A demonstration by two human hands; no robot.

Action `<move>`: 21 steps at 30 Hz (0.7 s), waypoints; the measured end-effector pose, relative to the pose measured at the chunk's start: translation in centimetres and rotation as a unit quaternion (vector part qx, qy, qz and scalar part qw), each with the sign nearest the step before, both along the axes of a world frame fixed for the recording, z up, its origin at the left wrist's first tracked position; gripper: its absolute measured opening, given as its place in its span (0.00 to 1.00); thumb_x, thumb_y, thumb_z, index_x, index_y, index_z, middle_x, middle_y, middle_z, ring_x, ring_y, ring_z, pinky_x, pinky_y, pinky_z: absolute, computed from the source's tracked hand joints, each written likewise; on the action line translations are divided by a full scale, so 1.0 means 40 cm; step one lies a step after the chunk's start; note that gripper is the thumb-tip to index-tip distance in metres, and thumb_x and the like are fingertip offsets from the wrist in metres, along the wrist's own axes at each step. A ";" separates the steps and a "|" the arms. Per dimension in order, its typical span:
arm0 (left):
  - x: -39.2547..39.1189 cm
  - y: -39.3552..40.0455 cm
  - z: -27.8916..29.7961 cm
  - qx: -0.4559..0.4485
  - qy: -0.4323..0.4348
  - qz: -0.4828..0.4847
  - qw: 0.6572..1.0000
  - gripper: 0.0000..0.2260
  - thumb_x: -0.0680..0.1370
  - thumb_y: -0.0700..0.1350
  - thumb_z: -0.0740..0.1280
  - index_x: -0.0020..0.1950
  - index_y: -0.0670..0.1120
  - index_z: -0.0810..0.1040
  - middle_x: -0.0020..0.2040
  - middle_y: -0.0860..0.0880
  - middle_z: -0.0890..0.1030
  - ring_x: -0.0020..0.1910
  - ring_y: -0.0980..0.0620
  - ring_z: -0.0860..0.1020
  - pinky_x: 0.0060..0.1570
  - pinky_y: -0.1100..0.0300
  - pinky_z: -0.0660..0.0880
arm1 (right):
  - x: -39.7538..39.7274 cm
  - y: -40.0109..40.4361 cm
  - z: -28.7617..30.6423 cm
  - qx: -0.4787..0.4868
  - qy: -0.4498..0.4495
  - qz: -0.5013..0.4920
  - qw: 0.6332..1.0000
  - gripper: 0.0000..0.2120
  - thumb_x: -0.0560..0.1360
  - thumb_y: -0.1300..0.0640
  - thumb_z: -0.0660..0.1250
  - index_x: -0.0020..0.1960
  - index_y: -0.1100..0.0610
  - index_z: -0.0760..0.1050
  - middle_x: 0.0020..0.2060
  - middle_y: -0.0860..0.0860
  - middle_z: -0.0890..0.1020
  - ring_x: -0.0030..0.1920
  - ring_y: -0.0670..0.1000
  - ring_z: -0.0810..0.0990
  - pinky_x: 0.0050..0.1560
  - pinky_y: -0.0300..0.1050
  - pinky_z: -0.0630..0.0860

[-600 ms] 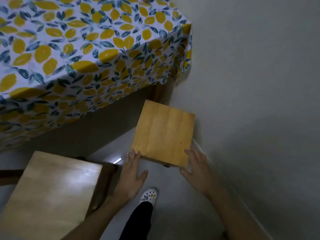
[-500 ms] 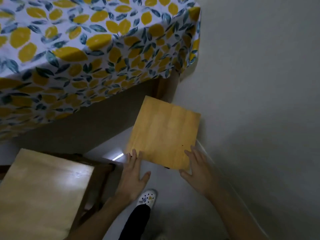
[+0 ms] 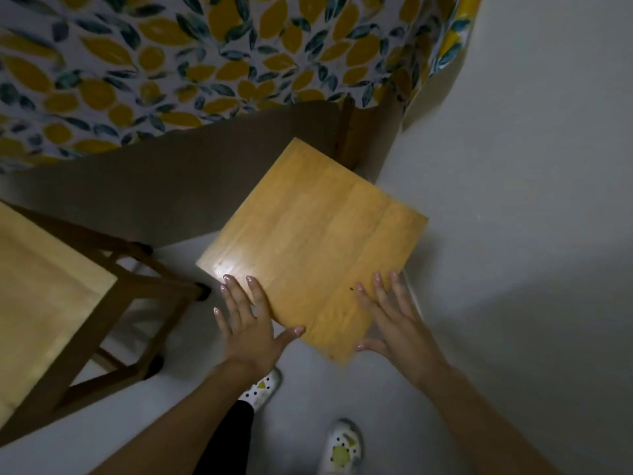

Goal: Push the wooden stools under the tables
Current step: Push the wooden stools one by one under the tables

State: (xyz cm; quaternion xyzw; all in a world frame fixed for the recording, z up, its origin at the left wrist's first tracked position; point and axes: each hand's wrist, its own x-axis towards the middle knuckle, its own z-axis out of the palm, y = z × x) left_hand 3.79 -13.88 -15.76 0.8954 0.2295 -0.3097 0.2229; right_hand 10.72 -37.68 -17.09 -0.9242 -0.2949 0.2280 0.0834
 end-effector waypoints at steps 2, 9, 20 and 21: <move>0.002 -0.003 -0.008 0.014 -0.004 0.004 1.000 0.52 0.66 0.75 0.51 0.67 0.46 0.20 0.67 0.39 0.19 0.68 0.40 0.22 0.69 0.41 0.32 | 0.005 -0.007 -0.016 0.008 -0.003 0.005 1.000 0.47 0.60 0.34 0.66 0.73 0.56 0.63 0.71 0.62 0.68 0.73 0.68 0.57 0.66 0.63 0.66; 0.026 0.024 -0.012 0.029 0.009 0.004 1.000 0.50 0.67 0.74 0.50 0.68 0.48 0.21 0.67 0.39 0.19 0.68 0.40 0.23 0.71 0.42 0.33 | 0.057 0.043 -0.013 0.016 0.058 0.051 0.997 0.58 0.61 0.46 0.79 0.77 0.62 0.47 0.76 0.62 0.41 0.74 0.65 0.34 0.73 0.64 0.56; 0.275 0.266 -0.018 0.050 -0.023 -0.032 0.998 0.51 0.66 0.74 0.51 0.71 0.48 0.25 0.67 0.41 0.20 0.69 0.42 0.25 0.70 0.42 0.34 | 0.281 0.266 -0.063 0.065 0.004 0.030 0.997 0.47 0.58 0.37 0.65 0.69 0.62 0.60 0.69 0.75 0.61 0.67 0.77 0.51 0.53 0.77 0.71; 0.302 0.290 -0.020 0.048 -0.027 -0.034 0.998 0.51 0.66 0.74 0.51 0.71 0.48 0.25 0.68 0.41 0.21 0.69 0.42 0.25 0.70 0.42 0.34 | 0.309 0.290 -0.065 0.069 0.003 0.029 0.997 0.49 0.57 0.39 0.70 0.69 0.62 0.60 0.69 0.75 0.60 0.67 0.77 0.50 0.52 0.78 0.70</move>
